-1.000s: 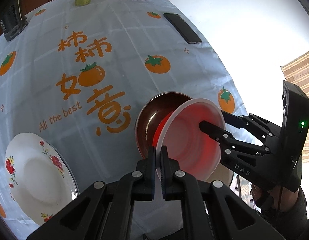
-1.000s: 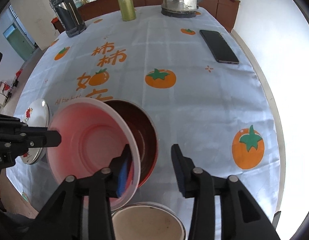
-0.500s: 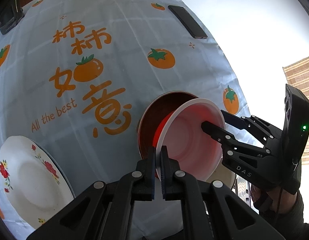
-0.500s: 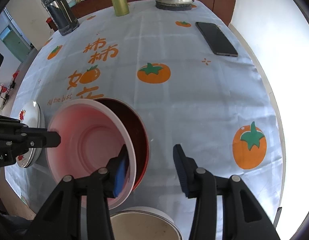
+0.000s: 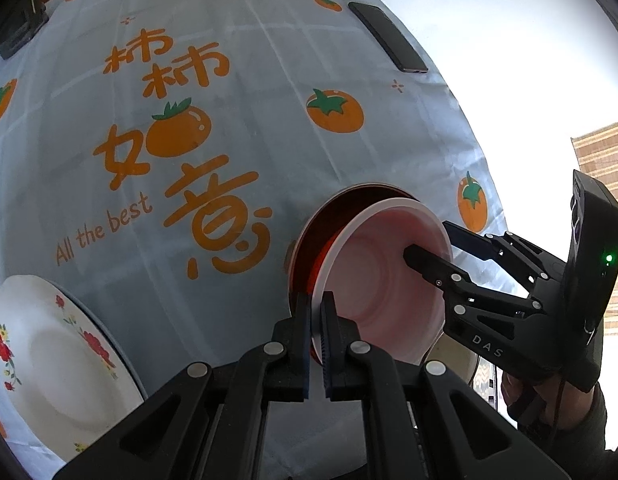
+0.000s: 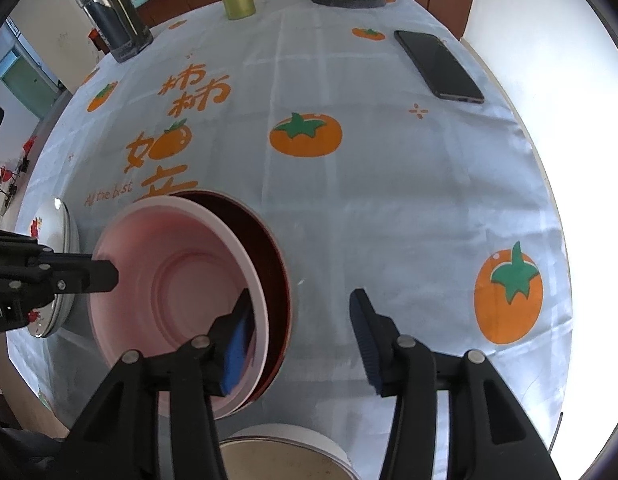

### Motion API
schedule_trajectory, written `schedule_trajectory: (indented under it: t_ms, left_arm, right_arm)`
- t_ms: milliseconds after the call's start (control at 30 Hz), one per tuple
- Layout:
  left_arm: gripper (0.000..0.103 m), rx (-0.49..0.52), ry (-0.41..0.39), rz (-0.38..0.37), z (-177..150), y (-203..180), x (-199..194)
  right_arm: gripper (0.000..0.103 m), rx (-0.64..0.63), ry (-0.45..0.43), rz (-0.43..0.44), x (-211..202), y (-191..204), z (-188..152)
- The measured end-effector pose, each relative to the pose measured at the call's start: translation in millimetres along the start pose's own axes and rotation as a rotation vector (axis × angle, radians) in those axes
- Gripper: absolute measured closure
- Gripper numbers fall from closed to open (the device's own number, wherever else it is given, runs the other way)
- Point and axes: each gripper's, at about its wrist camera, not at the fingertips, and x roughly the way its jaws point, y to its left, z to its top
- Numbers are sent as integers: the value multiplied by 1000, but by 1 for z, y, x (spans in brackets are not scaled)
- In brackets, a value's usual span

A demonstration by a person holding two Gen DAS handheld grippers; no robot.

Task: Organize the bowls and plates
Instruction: 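Lower the pink bowl into the steel bowl with the left tool while the right tool opens, then press the pink bowl down into the steel bowl with the left tool while the right tool regrips the rim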

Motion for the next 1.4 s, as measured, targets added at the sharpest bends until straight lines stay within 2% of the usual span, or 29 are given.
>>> schedule_trajectory:
  t_ms: [267, 533, 600, 733, 800, 967, 1200, 1400]
  left_arm:
    - [98, -7, 2, -2, 3, 2, 3]
    - [97, -19, -2, 21, 7, 1, 7]
    - [97, -18, -2, 27, 8, 0, 8]
    - [97, -25, -4, 33, 8, -1, 9]
    - [97, -17, -8, 48, 7, -3, 9]
    - [97, -26, -6, 38, 8, -1, 10]
    - [97, -23, -9, 43, 8, -2, 9]
    - [97, -7, -19, 78, 9, -6, 9]
  right_arm:
    - [48, 15, 4, 1, 3, -7, 0]
    - [49, 10, -8, -14, 4, -7, 0]
    - [63, 12, -8, 11, 5, -6, 1]
    - [68, -9, -20, 3, 3, 0, 1]
    - [77, -13, -27, 10, 3, 2, 1]
    - [88, -24, -29, 34, 4, 7, 2]
    - [90, -30, -31, 37, 5, 9, 2]
    - [90, -33, -29, 33, 6, 10, 3]
